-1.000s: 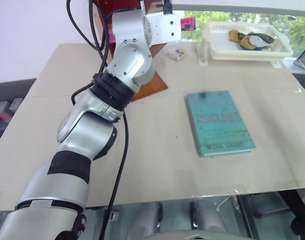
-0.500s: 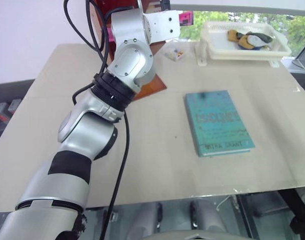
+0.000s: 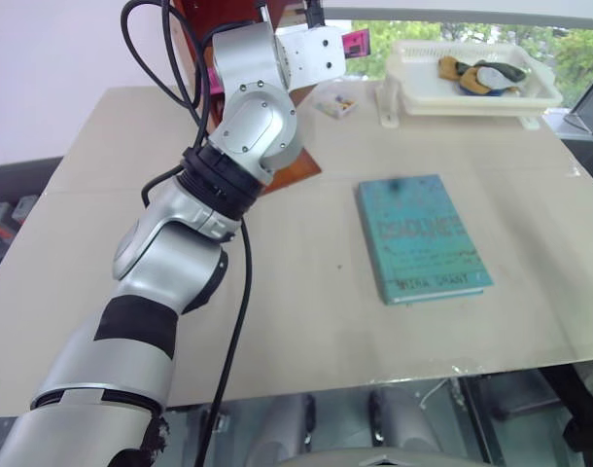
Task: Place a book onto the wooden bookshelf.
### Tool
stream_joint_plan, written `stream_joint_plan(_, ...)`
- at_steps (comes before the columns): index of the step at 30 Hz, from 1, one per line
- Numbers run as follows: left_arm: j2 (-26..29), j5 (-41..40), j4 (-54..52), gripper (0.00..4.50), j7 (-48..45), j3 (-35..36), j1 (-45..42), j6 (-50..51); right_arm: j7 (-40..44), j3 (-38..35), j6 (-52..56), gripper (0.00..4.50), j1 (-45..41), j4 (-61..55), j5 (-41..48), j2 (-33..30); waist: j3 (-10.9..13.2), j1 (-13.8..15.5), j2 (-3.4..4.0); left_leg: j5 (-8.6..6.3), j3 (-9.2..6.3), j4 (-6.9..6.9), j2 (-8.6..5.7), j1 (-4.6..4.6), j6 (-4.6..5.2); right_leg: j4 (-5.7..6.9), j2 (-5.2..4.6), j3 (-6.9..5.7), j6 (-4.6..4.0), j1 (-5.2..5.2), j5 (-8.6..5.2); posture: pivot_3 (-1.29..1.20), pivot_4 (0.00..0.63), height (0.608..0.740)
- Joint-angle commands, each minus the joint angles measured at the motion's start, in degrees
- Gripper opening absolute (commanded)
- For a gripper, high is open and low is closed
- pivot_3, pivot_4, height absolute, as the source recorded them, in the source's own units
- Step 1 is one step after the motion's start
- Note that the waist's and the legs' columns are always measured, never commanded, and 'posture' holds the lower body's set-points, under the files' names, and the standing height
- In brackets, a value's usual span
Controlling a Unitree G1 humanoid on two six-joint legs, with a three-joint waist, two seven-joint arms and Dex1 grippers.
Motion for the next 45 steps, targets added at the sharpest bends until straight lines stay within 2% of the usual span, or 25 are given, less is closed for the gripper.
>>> stream_joint_plan(1, 0.6, 1.2, -0.2, 0.05, 1.6, 1.2, -1.3, 0.6, 2.2, -2.2, 2.8, 4.50, -0.2, -3.1, 3.1, -2.1, 0.0, 0.0, 0.00, 0.00, 0.00, 0.00, 0.00, 0.00, 0.00, 0.00, 0.00, 0.00, 0.00, 0.00, 0.00, 0.00, 0.150, 0.740)
stream_joint_plan(9, 0.3, 0.6, 0.4, 0.05, 1.6, 1.0, -1.0, -0.1, 5.4, -5.2, 9.3, 4.50, 1.7, -6.8, 9.1, -2.3, 0.0, 0.1, 0.00, -0.01, 0.00, 0.00, 0.00, -0.01, 0.01, 0.01, -0.02, 0.01, 0.00, -0.02, 0.00, 0.00, 0.150, 0.740)
stream_joint_plan(17, -0.1, 0.1, 1.3, 0.05, 1.9, 0.8, -1.3, -1.2, 5.7, -5.7, 6.3, 4.50, 1.8, -10.0, 7.9, -3.1, 0.0, 0.3, 0.00, 0.00, 0.02, 0.00, 0.00, -0.01, 0.01, 0.06, -0.02, 0.05, 0.00, -0.05, 0.00, 0.00, 0.150, 0.740)
stream_joint_plan(19, 0.1, 0.2, 1.5, 0.89, 1.9, 0.7, -1.3, -1.5, 5.6, -5.9, 6.1, 4.50, 1.9, -10.2, 7.9, -3.2, 0.0, 0.3, 0.00, 0.00, 0.02, 0.00, 0.00, -0.01, 0.01, 0.06, -0.02, 0.05, 0.00, -0.05, 0.00, 0.00, 0.150, 0.740)
stream_joint_plan(20, 0.1, 0.2, 1.5, 1.09, 1.8, 0.6, -1.3, -1.6, 5.6, -5.9, 6.1, 4.50, 2.0, -10.0, 7.8, -3.2, 0.0, 0.3, 0.00, 0.00, 0.02, 0.00, 0.00, -0.01, 0.01, 0.06, -0.02, 0.05, 0.00, -0.06, 0.00, 0.00, 0.150, 0.740)
stream_joint_plan(23, -0.2, 0.0, 1.5, 2.54, 2.4, 1.1, -1.5, -1.4, 5.6, -5.8, 5.7, 4.50, 2.4, -9.4, 7.5, -3.2, 0.0, 0.5, 0.00, 0.00, 0.02, 0.00, 0.00, -0.01, 0.01, 0.06, -0.02, 0.05, 0.00, -0.06, 0.00, 0.00, 0.150, 0.740)
stream_joint_plan(26, 0.1, 0.2, 1.7, 3.67, 2.7, 1.2, -1.8, -1.1, 5.8, -5.8, 5.4, 4.50, 2.3, -8.7, 7.3, -3.3, 0.0, 0.6, 0.00, 0.00, 0.02, 0.00, -0.02, -0.02, 0.01, 0.06, -0.04, 0.05, 0.00, -0.06, 0.00, 0.00, 0.150, 0.740)
stream_joint_plan(27, 0.4, 0.4, 1.6, 4.17, 2.7, 1.1, -1.8, -1.1, 5.9, -5.8, 5.4, 4.50, 2.2, -8.4, 7.2, -3.4, 0.0, 0.6, 0.00, 0.00, 0.02, 0.00, -0.02, -0.02, 0.01, 0.05, -0.04, 0.05, 0.00, -0.06, 0.00, 0.00, 0.150, 0.740)
stream_joint_plan(28, 0.6, 0.4, 1.3, 4.46, 2.6, 1.1, -1.8, -1.1, 6.0, -5.7, 5.3, 4.50, 1.9, -8.0, 7.0, -3.6, 0.0, 0.6, 0.00, 0.00, 0.01, 0.00, -0.02, -0.03, 0.01, 0.05, -0.04, 0.03, 0.00, -0.06, 0.00, 0.00, 0.150, 0.740)
stream_joint_plan(45, 1.5, 0.4, -1.6, 4.46, 1.1, 1.1, -1.6, -0.8, 6.9, -4.8, 4.0, 4.50, 0.1, -4.7, 5.6, -4.2, 0.0, 0.6, 0.00, 0.00, 0.01, 0.00, -0.02, -0.04, 0.01, 0.04, -0.05, 0.02, 0.00, -0.06, 0.00, 0.00, 0.150, 0.740)
